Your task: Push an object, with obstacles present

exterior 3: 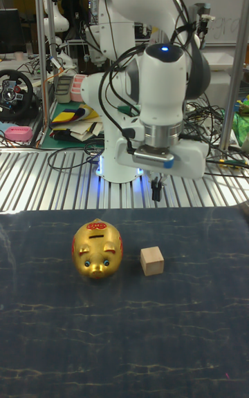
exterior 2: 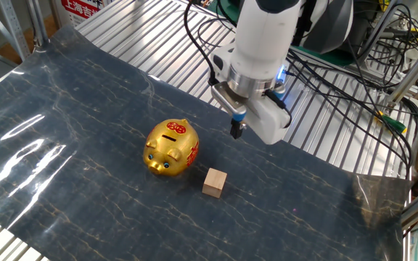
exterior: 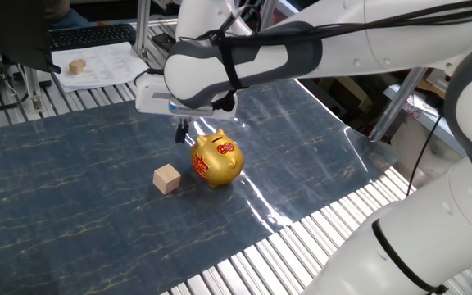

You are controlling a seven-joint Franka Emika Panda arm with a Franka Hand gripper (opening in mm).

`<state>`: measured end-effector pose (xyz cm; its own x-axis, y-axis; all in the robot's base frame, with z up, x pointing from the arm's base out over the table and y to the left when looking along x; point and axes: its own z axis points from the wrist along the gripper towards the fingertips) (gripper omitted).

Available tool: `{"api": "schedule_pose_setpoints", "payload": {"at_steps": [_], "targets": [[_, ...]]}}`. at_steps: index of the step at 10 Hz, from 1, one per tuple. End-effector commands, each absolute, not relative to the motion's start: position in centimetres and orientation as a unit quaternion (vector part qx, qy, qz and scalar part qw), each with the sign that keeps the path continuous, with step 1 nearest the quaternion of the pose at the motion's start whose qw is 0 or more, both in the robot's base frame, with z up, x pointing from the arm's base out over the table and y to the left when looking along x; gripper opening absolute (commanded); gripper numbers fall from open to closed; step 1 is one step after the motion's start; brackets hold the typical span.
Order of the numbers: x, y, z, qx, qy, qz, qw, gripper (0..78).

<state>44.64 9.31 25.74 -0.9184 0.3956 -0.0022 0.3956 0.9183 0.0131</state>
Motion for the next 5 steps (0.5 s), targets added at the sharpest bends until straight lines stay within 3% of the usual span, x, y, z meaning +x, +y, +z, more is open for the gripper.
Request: {"api": "schedule_pose_setpoints", "payload": {"at_steps": [1, 5], "targets": [[44.71, 9.33, 25.84, 0.206, 0.978, 0.011, -0.026, 0.0], [44.71, 9.33, 25.84, 0.181, 0.983, 0.02, -0.033, 0.0]]}}
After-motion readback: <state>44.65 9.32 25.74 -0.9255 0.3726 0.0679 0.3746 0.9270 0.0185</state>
